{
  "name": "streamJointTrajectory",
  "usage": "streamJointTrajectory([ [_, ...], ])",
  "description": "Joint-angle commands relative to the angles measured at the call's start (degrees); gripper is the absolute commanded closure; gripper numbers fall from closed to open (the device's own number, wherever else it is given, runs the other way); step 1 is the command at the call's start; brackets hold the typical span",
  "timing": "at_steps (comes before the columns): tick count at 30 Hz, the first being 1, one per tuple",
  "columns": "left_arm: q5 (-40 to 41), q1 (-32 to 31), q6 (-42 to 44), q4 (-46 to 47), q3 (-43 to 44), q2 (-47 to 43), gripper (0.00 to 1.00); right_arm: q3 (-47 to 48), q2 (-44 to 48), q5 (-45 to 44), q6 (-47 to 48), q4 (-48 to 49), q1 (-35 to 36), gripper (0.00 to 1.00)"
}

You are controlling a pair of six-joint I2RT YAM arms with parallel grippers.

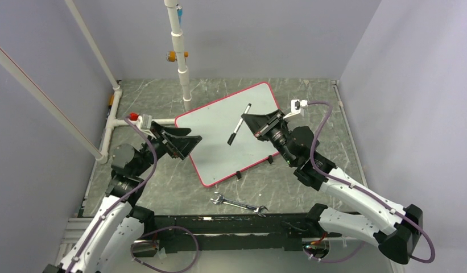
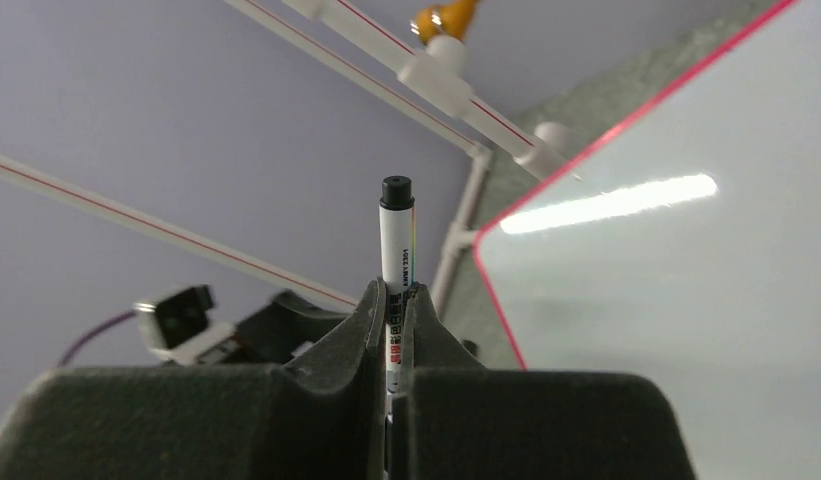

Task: Write a sentence on the whiteboard
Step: Pass from the right arm to the left

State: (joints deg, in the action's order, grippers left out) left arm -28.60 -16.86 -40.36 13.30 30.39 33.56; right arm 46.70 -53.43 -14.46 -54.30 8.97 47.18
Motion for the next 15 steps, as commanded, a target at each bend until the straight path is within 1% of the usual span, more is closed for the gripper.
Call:
streamJointTrajectory([
  [1,1.57,-3.77,-7.22,20.96,-1.87,4.33,0.04,-1.9,-0.93,0.83,-3.82,19.25,-0.26,1.0],
  [4,3.52,-6.84,-8.41,26.57,-2.65,7.35,0.05,-3.63,-1.73,0.51,-5.32,25.39,-0.24,1.0],
  [7,6.09,-9.66,-10.03,35.36,-4.22,9.96,0.07,-4.76,-2.49,-0.86,-7.81,28.43,-0.22,1.0],
  [9,6.81,-10.99,-9.97,37.98,-4.18,11.85,0.09,-5.47,-2.71,-1.55,-9.27,30.13,-0.22,1.0],
  [15,7.29,-14.56,-8.9,43.64,-3.32,16.74,0.13,-5.11,-3.11,-2.3,-11.43,28.98,-0.21,1.0],
])
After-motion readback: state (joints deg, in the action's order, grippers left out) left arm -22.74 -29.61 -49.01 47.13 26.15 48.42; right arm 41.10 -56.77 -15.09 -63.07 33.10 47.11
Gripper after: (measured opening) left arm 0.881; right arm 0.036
